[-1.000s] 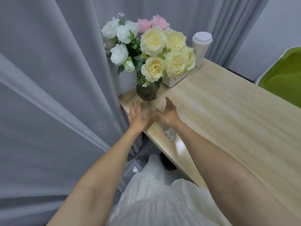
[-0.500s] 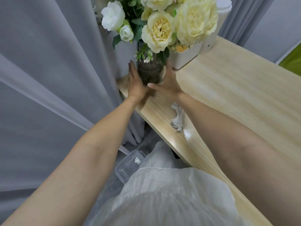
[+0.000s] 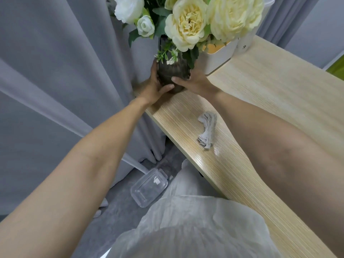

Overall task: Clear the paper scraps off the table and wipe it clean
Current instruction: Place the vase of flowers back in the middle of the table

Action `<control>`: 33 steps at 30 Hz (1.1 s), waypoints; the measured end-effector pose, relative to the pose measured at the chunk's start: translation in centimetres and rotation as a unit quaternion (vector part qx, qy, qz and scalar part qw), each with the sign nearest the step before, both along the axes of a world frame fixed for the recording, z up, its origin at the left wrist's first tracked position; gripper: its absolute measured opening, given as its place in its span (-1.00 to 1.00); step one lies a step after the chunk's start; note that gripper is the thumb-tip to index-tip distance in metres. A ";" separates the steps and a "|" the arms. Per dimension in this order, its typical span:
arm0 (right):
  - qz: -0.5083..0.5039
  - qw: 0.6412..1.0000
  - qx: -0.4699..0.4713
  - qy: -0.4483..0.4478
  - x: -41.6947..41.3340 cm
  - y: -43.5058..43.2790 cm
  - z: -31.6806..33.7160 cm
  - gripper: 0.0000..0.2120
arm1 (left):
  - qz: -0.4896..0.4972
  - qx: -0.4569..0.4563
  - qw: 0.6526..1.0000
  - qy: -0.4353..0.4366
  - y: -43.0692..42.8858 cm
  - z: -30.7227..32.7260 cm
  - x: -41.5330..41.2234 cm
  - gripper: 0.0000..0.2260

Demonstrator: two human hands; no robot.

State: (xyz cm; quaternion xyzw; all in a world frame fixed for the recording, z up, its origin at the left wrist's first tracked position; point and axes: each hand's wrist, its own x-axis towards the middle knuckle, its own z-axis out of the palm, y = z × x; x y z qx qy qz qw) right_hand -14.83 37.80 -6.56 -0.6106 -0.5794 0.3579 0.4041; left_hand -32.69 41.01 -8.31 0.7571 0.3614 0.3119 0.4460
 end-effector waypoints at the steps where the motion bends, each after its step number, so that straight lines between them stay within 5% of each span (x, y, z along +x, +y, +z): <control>1: 0.002 1.000 -0.004 -0.003 0.1 0.1 0.1 -0.05 | -0.002 -0.009 1.000 -0.001 0.1 0.2 -0.1 -0.13; 12: -0.036 0.999 0.001 0.014 -0.4 0.6 -0.5 -0.12 | -0.016 -0.038 0.999 -0.015 0.1 1.0 0.0 -0.12; 17: -0.040 0.997 0.017 0.058 -1.0 -1.2 2.1 0.07 | -0.016 -0.007 1.000 -0.008 -0.8 2.8 0.1 -0.14; 21: -0.063 0.995 0.010 0.073 0.2 -3.4 5.2 -0.14 | -0.027 0.013 1.000 0.010 -1.7 6.1 1.0 -0.14; 27: -0.127 0.989 0.013 0.071 4.0 -8.6 9.3 -0.02 | -0.071 0.031 0.997 0.026 -4.5 10.1 5.8 -0.15; 33: -0.245 0.968 0.004 0.057 10.0 -16.7 11.3 -0.21 | -0.192 0.049 0.980 0.013 -9.3 11.2 13.7 -0.12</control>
